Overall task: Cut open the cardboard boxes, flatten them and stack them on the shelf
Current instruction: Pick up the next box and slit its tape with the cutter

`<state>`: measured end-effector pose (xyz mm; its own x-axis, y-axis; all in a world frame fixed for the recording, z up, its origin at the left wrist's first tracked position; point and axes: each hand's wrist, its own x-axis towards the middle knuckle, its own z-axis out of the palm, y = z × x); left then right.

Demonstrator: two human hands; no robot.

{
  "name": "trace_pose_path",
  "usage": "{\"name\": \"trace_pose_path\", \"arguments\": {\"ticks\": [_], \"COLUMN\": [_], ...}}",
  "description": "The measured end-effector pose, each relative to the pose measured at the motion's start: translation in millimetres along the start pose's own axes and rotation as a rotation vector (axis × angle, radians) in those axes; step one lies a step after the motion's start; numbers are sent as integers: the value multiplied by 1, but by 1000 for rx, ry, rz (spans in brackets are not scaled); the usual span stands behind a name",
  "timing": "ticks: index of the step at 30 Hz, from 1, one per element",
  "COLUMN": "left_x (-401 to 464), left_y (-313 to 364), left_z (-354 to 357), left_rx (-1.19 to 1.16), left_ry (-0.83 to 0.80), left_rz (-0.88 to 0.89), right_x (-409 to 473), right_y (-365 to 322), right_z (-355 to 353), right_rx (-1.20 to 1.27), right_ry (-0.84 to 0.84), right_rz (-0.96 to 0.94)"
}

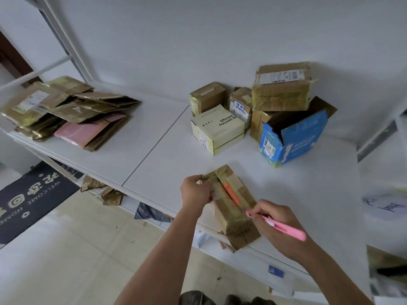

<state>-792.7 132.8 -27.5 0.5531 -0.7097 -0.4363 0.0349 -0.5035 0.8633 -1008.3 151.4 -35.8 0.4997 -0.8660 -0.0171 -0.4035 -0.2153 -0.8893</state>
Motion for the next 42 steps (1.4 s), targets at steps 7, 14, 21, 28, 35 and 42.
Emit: {"name": "trace_pose_path", "arguments": {"ticks": [7,14,21,28,35,42], "left_x": [-3,-17,-11,4,3,0], "left_y": [-4,-11,-21,-28,-33,-34], "left_z": [0,3,15,12,18,22], "left_rx": [117,982,703,627,627,671], "left_ry": [50,156,-472,-595,-544,-499], "left_rz": [49,269,646,525,546,580], "right_x": [-27,-32,-15,-21,-15,-9], "right_y": [-1,21,21,32,37,41], "right_z": [-11,-16,-16,0,13,16], "right_rx": [275,428,532,671,711,560], "right_ry": [317,679,731,771,791,787], "right_rz": [30,77,95,94,156,137]}}
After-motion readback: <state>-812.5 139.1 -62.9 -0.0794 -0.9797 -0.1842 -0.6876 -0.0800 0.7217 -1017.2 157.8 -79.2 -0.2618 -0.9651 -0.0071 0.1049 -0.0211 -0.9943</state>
